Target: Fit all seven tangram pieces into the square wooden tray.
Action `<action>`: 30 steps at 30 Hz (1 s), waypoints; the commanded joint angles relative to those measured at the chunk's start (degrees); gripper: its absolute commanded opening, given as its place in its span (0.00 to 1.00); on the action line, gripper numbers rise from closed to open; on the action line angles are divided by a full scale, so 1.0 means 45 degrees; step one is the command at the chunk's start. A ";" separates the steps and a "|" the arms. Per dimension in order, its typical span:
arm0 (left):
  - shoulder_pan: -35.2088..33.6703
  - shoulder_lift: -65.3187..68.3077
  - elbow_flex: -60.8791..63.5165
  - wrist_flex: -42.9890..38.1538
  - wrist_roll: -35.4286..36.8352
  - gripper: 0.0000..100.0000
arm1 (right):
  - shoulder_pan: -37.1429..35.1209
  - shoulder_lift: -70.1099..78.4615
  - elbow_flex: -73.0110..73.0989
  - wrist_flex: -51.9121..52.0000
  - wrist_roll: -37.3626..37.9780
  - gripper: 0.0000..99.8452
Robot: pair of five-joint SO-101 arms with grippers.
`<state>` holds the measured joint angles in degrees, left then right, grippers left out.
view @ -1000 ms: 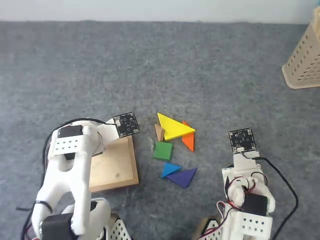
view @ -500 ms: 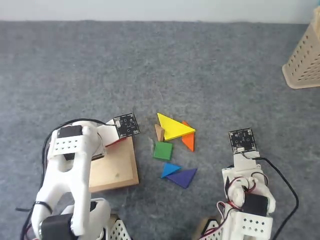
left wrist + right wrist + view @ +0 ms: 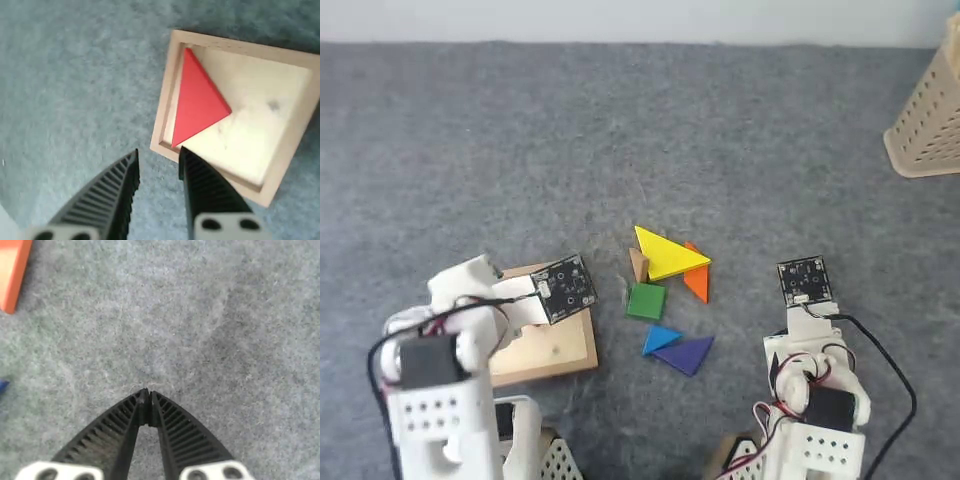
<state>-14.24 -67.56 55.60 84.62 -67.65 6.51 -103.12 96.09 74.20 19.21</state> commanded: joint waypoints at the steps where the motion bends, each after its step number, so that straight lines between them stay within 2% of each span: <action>1: -0.1172 0.0508 0.1045 -0.1856 0.5099 0.12 | 0.0147 -0.0186 0.0078 -0.0166 0.0156 0.01; 3: -0.2325 0.1602 0.1495 -0.2794 0.7228 0.12 | 0.0147 -0.0186 0.0078 -0.0166 0.0156 0.01; 4: -0.2774 0.2266 0.1592 -0.3048 0.7678 0.12 | 0.0147 -0.0186 0.0078 -0.0166 0.0156 0.01; 14: -0.3009 0.8381 0.0459 -0.3438 1.0237 0.12 | 0.0147 -0.0186 0.0078 -0.0166 0.0156 0.01; 21: -0.2989 1.0647 0.0049 -0.3497 1.0471 0.12 | 0.0147 -0.0186 0.0078 -0.0166 0.0156 0.01; 27: -0.2969 1.1409 0.0694 -0.5333 1.0530 0.12 | 0.0147 -0.0186 0.0078 -0.0166 0.0156 0.01; 30: -0.2969 1.1741 0.0635 -0.5646 1.0530 0.12 | 0.0147 -0.0186 0.0078 -0.0166 0.0156 0.01</action>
<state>-27.16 -17.01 58.86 63.52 -21.41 6.51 -103.12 96.09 74.20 19.21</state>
